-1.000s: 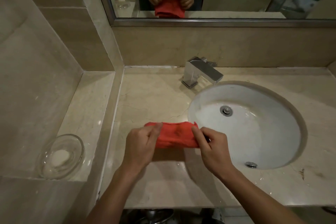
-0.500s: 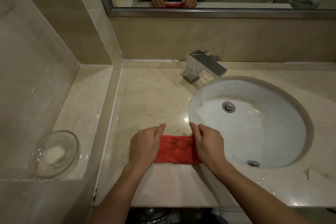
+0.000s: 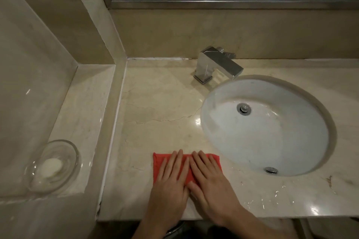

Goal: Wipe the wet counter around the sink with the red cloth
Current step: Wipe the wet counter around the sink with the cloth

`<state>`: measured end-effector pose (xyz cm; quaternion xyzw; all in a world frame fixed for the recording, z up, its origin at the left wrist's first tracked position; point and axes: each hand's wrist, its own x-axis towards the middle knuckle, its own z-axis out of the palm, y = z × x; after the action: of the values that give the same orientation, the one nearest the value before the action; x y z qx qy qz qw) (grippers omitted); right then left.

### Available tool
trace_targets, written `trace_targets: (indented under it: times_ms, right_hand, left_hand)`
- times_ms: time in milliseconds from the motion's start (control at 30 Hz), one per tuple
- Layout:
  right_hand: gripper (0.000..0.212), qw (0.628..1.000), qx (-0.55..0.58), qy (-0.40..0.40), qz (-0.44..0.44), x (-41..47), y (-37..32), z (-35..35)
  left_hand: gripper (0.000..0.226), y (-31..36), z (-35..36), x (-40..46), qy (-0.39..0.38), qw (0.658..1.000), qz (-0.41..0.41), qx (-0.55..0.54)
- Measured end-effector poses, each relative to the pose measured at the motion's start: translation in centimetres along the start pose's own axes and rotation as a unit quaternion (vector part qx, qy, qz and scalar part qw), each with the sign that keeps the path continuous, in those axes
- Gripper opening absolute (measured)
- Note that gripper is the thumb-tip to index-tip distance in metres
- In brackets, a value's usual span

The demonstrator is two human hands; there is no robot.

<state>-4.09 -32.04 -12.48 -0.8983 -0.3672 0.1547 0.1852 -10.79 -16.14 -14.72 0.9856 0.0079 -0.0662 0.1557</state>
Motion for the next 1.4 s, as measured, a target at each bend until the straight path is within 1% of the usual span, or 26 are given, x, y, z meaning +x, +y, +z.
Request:
trace_targets:
  times_ms: [67,167,267,367,433,567,700,767,900,1033,1133,1233,1400]
  right_hand:
    - [0.061,1.000,-0.009,-0.005,0.006,-2.0,-0.4,0.6]
    - [0.063,0.999,-0.005,-0.003,0.035,-2.2,-1.0,0.9]
    - [0.066,0.998,0.007,0.008,0.057,1.7,-0.4,-0.3]
    - [0.070,0.998,-0.019,0.002,0.060,6.4,0.8,-1.7]
    - [0.068,0.997,-0.044,-0.003,0.059,7.7,1.4,-2.0]
    - [0.064,0.993,-0.072,0.024,0.089,5.6,0.5,-0.4]
    - [0.060,0.985,-0.066,0.072,0.143,1.0,-1.4,2.0]
    - [0.058,0.981,-0.062,0.084,0.165,0.0,-2.1,2.8]
    - [0.059,0.978,-0.086,0.094,0.167,3.2,-1.3,1.9]
    - [0.060,0.980,-0.098,0.072,0.154,5.7,0.5,0.3]
    - [0.060,0.982,-0.105,0.068,0.139,4.3,0.6,0.3]
    - [0.060,0.983,-0.103,0.066,0.139,1.0,0.6,0.9]
    - [0.059,0.982,-0.106,0.064,0.143,-7.2,1.3,1.8]
  left_hand:
    - [0.057,0.6,0.4,-1.4,-0.026,1.000,-0.003,0.011]
    - [0.054,0.5,-0.1,-1.3,-0.027,0.999,0.001,0.021]
    - [0.056,-1.2,-1.1,2.2,0.003,0.999,0.004,0.042]
    - [0.059,-3.2,-2.5,6.6,0.014,0.998,-0.013,0.059]
    - [0.065,-3.7,-2.9,7.7,0.012,0.997,-0.025,0.070]
    - [0.063,-2.4,-2.2,5.4,0.022,0.996,-0.060,0.067]
    - [0.060,-0.2,-0.9,0.9,0.016,0.999,-0.037,0.034]
    - [0.060,0.0,-0.6,0.2,0.012,0.999,-0.041,0.014]
    - [0.067,-0.7,-1.7,4.0,0.031,0.996,-0.082,0.030]
    - [0.066,-1.2,-2.5,6.9,0.031,0.995,-0.091,0.035]
    - [0.063,-0.1,-1.8,5.7,0.031,0.994,-0.101,0.042]
    - [0.061,2.2,-0.4,3.1,0.039,0.992,-0.106,0.054]
    - [0.059,7.1,2.2,-1.6,0.012,0.997,-0.071,0.035]
